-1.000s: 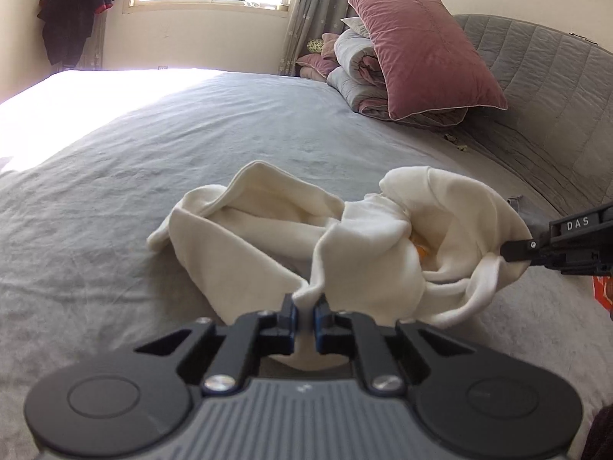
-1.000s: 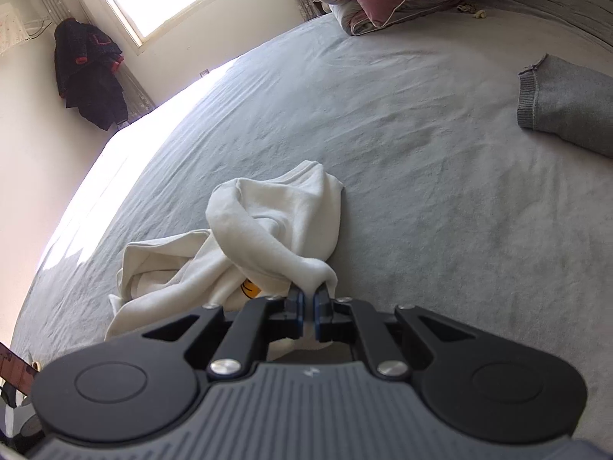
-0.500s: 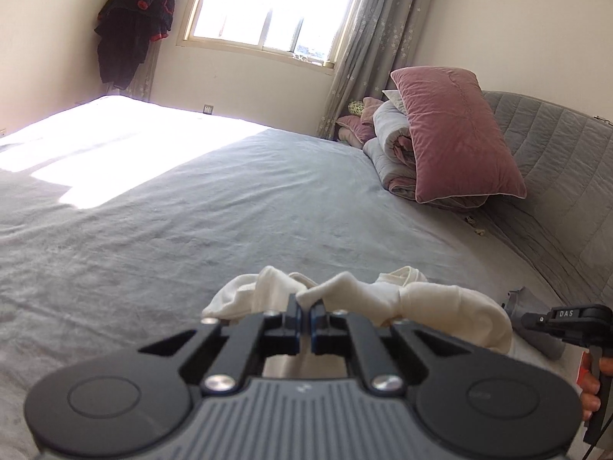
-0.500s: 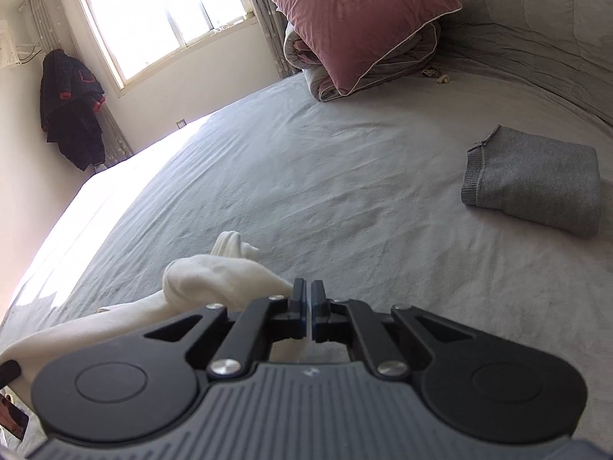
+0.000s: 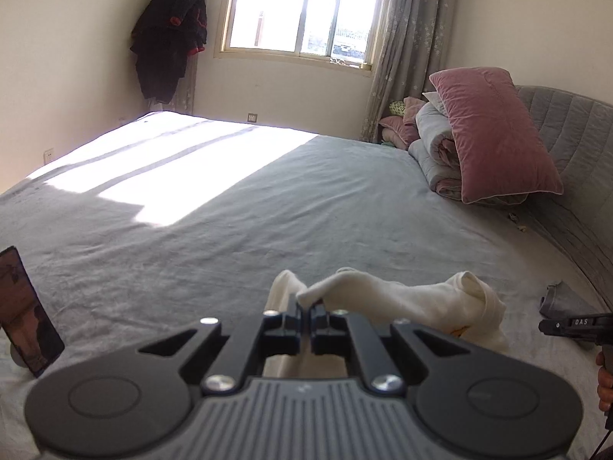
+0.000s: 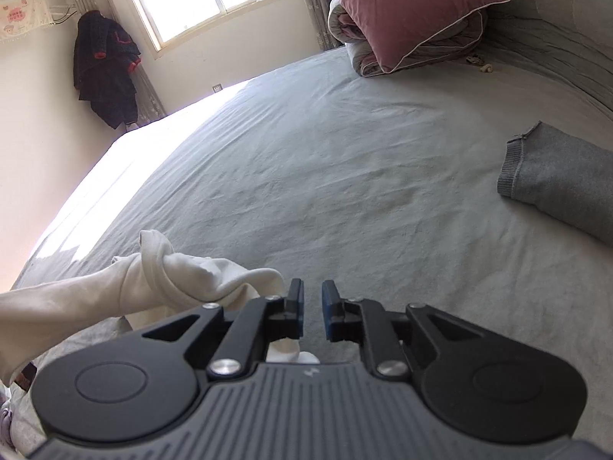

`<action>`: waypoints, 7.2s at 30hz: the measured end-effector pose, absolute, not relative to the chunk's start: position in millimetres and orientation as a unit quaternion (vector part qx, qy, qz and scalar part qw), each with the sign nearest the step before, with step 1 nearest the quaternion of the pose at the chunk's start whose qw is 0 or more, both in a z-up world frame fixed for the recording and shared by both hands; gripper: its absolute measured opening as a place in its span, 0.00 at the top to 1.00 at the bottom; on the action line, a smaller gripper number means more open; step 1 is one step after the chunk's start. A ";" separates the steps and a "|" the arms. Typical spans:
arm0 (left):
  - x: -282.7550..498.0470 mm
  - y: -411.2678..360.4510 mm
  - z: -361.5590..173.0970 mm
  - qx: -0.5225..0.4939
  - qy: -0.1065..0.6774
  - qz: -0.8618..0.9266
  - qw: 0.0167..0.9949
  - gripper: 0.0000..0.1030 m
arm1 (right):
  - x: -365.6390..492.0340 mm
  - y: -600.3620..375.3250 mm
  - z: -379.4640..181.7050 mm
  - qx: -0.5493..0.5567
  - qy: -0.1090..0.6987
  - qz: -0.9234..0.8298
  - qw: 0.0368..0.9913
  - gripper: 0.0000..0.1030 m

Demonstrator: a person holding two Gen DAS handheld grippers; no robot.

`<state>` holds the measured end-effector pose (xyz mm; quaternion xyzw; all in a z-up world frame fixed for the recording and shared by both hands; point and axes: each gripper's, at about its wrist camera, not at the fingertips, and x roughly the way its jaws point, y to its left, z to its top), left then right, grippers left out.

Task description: Fold clothes

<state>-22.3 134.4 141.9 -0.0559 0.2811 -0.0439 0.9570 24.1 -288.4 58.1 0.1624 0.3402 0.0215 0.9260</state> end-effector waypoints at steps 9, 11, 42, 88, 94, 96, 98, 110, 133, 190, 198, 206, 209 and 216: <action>-10.6 147.4 94.2 -0.042 0.382 -0.082 0.920 0.89 | 24.1 -245.5 49.2 0.111 0.379 0.112 0.912 0.47; -7.8 140.6 93.2 -0.038 0.375 -0.092 0.922 0.77 | 23.8 -238.8 46.5 0.100 0.386 0.122 0.909 0.47; 109.4 26.1 19.4 -0.072 0.428 -0.190 0.881 0.99 | 45.1 -201.1 0.7 -0.007 0.436 0.101 0.894 0.89; 324.5 72.2 29.8 0.072 0.314 0.089 0.942 0.98 | 270.6 -197.5 -10.1 -0.046 0.304 -0.032 0.951 0.90; 305.1 84.8 26.9 0.063 0.324 0.078 0.941 0.78 | 263.7 -193.9 -14.4 -0.034 0.326 -0.029 0.944 0.83; 297.1 88.7 31.4 0.049 0.327 0.067 0.941 0.62 | 256.7 -193.5 -9.4 -0.031 0.333 -0.024 0.942 0.81; 287.2 91.7 35.4 0.041 0.334 0.057 0.940 0.59 | 248.5 -193.3 -3.8 -0.029 0.338 -0.018 0.941 0.67; 207.7 101.1 65.0 -0.004 0.344 -0.016 0.939 0.40 | 164.9 -182.9 24.8 -0.019 0.371 0.033 0.928 0.55; 119.9 97.9 3.9 -0.059 0.353 -0.055 0.932 0.50 | 73.5 -154.3 -25.0 -0.067 0.405 0.107 0.905 0.56; 150.1 108.9 -19.8 -0.087 0.358 -0.071 0.927 0.80 | 84.8 -148.7 -39.3 -0.164 0.418 0.122 0.885 0.81; 150.1 109.7 -19.9 -0.089 0.358 -0.072 0.926 0.85 | 104.5 -191.1 -38.7 -0.177 0.405 0.008 0.897 0.81; 150.5 110.2 -20.4 -0.089 0.359 -0.071 0.926 0.87 | 103.3 -222.6 -7.4 -0.039 0.353 0.103 0.929 0.54; 150.2 110.4 -20.7 -0.088 0.358 -0.071 0.927 0.87 | 104.9 -210.0 -3.1 -0.020 0.340 0.137 0.930 0.52; 150.6 108.0 -20.3 -0.085 0.359 -0.072 0.927 0.92 | 113.1 -187.0 -17.5 -0.013 0.328 0.149 0.933 0.52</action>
